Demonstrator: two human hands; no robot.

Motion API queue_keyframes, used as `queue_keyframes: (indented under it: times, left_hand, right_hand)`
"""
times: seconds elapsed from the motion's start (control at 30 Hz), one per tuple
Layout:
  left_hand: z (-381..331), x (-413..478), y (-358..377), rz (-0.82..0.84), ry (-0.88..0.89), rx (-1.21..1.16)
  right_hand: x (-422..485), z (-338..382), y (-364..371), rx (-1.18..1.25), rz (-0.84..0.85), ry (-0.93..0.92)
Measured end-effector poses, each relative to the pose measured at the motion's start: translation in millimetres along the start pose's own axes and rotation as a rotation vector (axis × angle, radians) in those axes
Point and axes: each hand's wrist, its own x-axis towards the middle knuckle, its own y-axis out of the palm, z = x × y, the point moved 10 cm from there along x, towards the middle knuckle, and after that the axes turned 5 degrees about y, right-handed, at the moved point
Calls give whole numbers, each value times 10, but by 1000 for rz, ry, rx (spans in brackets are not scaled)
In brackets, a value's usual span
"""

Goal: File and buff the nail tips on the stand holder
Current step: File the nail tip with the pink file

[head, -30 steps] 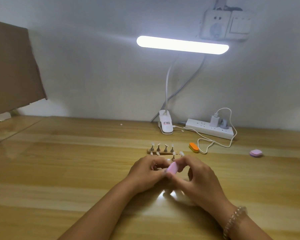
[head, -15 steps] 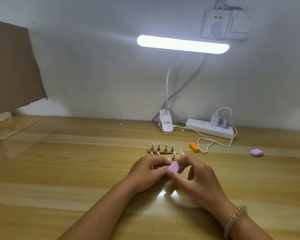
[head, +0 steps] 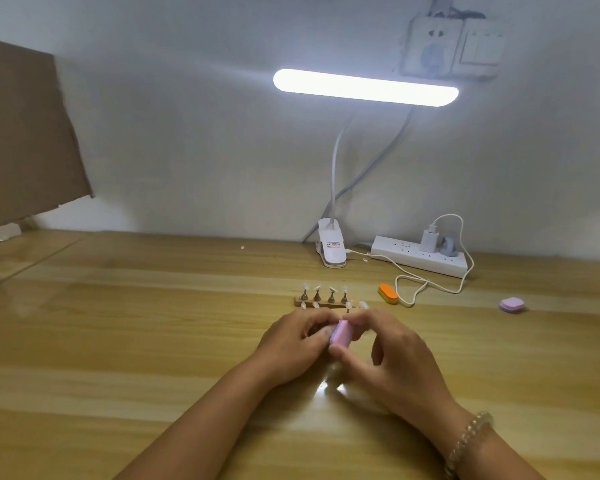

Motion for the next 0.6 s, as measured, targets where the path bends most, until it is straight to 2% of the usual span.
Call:
queue_keyframes:
  times: [0.07,0.17,0.27,0.4,0.53,0.6]
  left_hand:
    - [-6,2,-8,-4,4,3]
    - [-21,8,-10,0,11,33]
    - [0,2,-7,-2,2,15]
    - [-7,4,6,9,5,8]
    - [2,3,5,11,2,1]
    - [-13,3,0,7,4,7]
  right_hand:
    - [14,-3,-5,34,3,8]
    - [52,-132,-115,25,-82,76]
    - [3,-7,-17,-27,-22,-17]
    - [60,-142,-96,33,-75,67]
    - [2,31,-19,10,-19,-45]
    - [40,-45,-42,48,-36,5]
